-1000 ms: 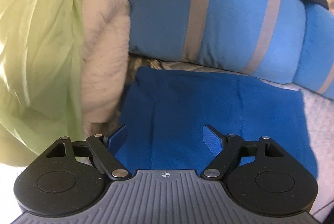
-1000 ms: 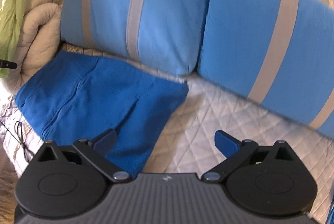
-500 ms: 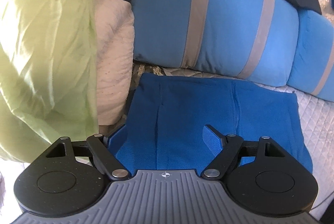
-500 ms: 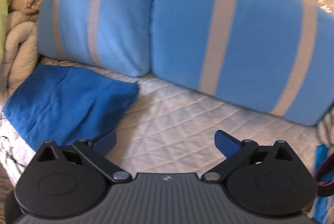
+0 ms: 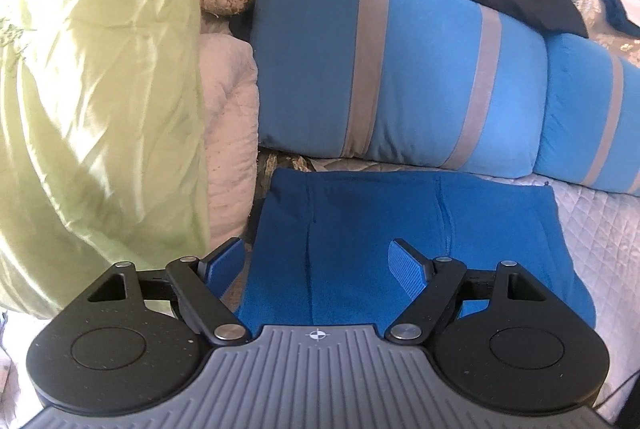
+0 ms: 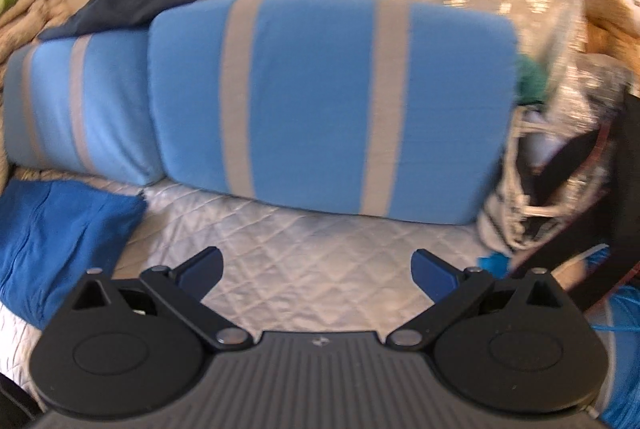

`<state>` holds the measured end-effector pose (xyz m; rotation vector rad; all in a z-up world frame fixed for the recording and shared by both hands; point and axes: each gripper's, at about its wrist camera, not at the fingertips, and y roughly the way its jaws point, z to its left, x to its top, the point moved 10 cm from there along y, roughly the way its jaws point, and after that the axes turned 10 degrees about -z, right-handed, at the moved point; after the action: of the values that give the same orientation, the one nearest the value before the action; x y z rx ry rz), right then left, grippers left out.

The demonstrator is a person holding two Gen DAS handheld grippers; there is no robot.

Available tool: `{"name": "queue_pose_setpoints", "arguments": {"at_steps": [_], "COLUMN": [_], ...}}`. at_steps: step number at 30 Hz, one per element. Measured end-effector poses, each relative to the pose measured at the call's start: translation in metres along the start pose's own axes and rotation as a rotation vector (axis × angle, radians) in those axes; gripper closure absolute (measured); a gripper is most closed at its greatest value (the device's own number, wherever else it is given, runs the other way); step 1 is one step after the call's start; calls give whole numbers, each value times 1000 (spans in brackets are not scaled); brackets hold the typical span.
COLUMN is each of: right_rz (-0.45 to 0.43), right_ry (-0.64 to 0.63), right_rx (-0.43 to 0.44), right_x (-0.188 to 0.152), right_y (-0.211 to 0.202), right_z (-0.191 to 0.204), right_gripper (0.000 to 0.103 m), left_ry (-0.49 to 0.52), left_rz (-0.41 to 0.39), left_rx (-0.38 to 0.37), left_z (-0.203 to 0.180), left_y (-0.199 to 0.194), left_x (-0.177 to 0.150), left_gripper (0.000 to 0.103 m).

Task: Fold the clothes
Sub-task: 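Raise both grippers and move back from the folded hoodie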

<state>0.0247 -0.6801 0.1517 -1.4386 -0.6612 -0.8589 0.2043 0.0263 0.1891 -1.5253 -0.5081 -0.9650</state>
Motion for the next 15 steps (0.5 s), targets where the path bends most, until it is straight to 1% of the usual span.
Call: {"name": "queue_pose_setpoints", "arguments": {"at_steps": [4, 7, 11, 13, 15], "right_rz": [-28, -46, -53, -62, -73], "right_ry": [41, 33, 54, 66, 50], "right_rx": [-30, -63, -92, -87, -78], "right_x": [-4, -12, -24, -30, -39], "right_y": [-23, -38, -52, -59, -66], "right_z": [-42, -70, -94, -101, -101], "right_gripper": [0, 0, 0, 0, 0], "left_ry": [-23, -39, -65, -78, -86], "left_rz": [-17, -31, -42, -53, -62], "left_rx": [-12, -20, -46, -60, -78], "left_z": [10, 16, 17, 14, 10], "left_y": [-9, -15, -23, -27, -32], "left_x": [-5, -11, -19, -23, -29], "left_gripper": [24, 24, 24, 24, 24]}}
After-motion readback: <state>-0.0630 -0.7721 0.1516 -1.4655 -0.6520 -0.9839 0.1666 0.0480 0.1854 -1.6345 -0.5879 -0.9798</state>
